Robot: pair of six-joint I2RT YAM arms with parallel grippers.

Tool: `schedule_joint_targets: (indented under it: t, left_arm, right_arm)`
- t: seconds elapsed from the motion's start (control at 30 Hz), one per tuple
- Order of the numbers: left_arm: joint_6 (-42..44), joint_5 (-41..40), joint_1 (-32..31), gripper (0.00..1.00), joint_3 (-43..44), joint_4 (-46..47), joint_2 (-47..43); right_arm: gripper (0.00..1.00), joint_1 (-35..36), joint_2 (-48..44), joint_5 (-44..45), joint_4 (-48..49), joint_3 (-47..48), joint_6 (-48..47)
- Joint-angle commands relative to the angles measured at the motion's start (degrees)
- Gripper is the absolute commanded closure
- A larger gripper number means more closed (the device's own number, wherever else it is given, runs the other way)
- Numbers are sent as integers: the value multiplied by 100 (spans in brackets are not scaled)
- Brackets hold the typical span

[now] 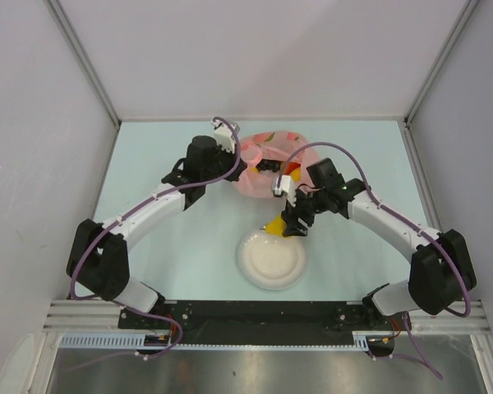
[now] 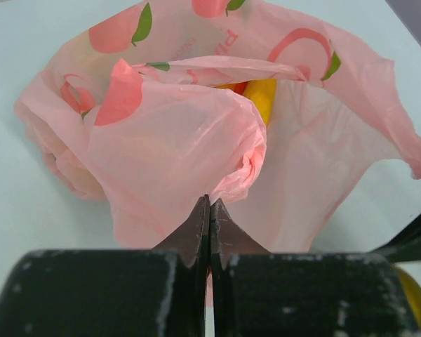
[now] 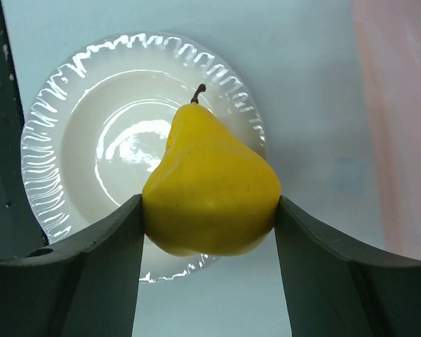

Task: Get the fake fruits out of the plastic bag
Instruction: Place the fake fruit on the plate.

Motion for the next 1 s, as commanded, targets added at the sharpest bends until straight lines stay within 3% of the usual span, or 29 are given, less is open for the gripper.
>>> schedule_joint_targets:
  t: [0.0, 0.23, 0.53, 0.57, 0.67, 0.7, 0.77, 0.97]
  left_arm:
    - [-20, 1, 69, 100, 333, -49, 161]
    - [-3, 11, 69, 100, 228, -40, 143]
    - [94, 1, 69, 100, 236, -49, 169]
    - [94, 2, 69, 100, 228, -49, 178]
    - [85, 2, 69, 100, 210, -49, 205]
    - [85, 10, 69, 100, 193, -49, 205]
    - [76, 10, 69, 100, 184, -49, 187]
    - [94, 89, 69, 100, 61, -23, 82]
  right_arm:
    - [66, 263, 283, -451, 484, -95, -707]
    - [66, 307, 617, -662, 581, -95, -901]
    - [62, 316, 925, -917, -7, -95, -1358]
    - [60, 316, 960, -882, -34, -95, -1366]
    - [39, 281, 1022, -698, 402, -95, -780]
    - [27, 211, 987, -680, 501, -86, -595]
    - [18, 131, 759, -636, 607, 27, -277]
    - [13, -369, -58, -328, 659, 476, 214]
